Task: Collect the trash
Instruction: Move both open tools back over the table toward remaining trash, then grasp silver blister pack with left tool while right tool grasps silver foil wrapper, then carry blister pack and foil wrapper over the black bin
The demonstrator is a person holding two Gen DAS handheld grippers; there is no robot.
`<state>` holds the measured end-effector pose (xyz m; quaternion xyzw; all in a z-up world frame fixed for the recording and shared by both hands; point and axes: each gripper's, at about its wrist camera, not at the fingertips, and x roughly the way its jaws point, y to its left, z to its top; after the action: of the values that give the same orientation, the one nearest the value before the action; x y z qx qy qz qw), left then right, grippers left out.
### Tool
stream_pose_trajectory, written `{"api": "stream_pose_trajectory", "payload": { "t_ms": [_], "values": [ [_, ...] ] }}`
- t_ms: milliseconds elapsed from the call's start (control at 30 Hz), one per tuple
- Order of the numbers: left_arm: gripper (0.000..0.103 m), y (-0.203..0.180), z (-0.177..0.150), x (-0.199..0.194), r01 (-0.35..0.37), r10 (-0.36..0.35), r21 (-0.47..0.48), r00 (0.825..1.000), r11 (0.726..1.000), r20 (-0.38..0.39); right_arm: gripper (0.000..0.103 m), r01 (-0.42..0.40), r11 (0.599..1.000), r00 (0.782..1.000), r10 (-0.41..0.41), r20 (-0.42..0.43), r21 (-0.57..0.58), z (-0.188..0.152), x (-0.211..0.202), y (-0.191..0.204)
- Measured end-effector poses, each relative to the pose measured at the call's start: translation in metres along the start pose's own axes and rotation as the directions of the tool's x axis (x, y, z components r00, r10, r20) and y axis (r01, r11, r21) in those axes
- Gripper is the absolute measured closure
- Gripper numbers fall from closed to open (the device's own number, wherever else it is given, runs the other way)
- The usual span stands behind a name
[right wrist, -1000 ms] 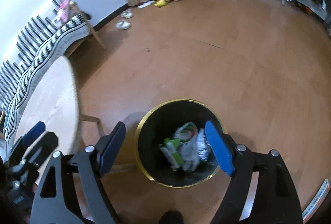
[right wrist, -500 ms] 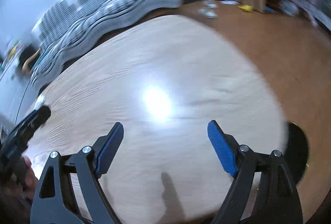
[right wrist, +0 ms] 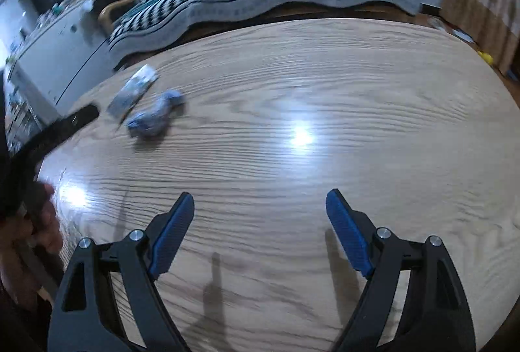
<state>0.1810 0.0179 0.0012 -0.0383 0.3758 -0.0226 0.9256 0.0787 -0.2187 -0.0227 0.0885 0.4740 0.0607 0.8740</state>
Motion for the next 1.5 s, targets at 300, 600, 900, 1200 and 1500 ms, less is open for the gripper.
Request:
{"api": "stream_pose_trajectory", "payload": {
  "t_ms": [300, 600, 900, 1200, 1500],
  "values": [
    [0.011, 0.032, 0.026, 0.069, 0.006, -0.009, -0.058, 0.998, 0.998, -0.062, 0.023, -0.024, 0.997, 0.999, 0.021, -0.041, -0.075, 0.004, 0.031, 0.043],
    [0.097, 0.035, 0.029, 0.096, 0.043, -0.050, -0.061, 0.992, 0.997, -0.118, 0.023, -0.046, 0.998, 0.996, 0.043, -0.074, -0.036, 0.030, 0.053, 0.066],
    [0.100, 0.049, 0.019, 0.080, 0.006, -0.014, -0.060, 0.991, 0.998, -0.130, 0.023, -0.046, 0.999, 0.995, 0.046, -0.085, 0.006, 0.079, 0.077, 0.108],
    [0.100, 0.046, 0.014, 0.052, 0.001, -0.009, -0.061, 0.992, 0.998, -0.125, 0.063, -0.036, 0.999, 0.992, 0.040, -0.121, 0.034, 0.075, 0.089, 0.104],
    [0.100, -0.045, -0.002, 0.005, 0.101, -0.090, 0.094, 0.989, 0.990, -0.121, 0.063, 0.027, 0.999, 0.999, -0.026, -0.020, 0.031, 0.027, -0.003, 0.005]
  ]
}}
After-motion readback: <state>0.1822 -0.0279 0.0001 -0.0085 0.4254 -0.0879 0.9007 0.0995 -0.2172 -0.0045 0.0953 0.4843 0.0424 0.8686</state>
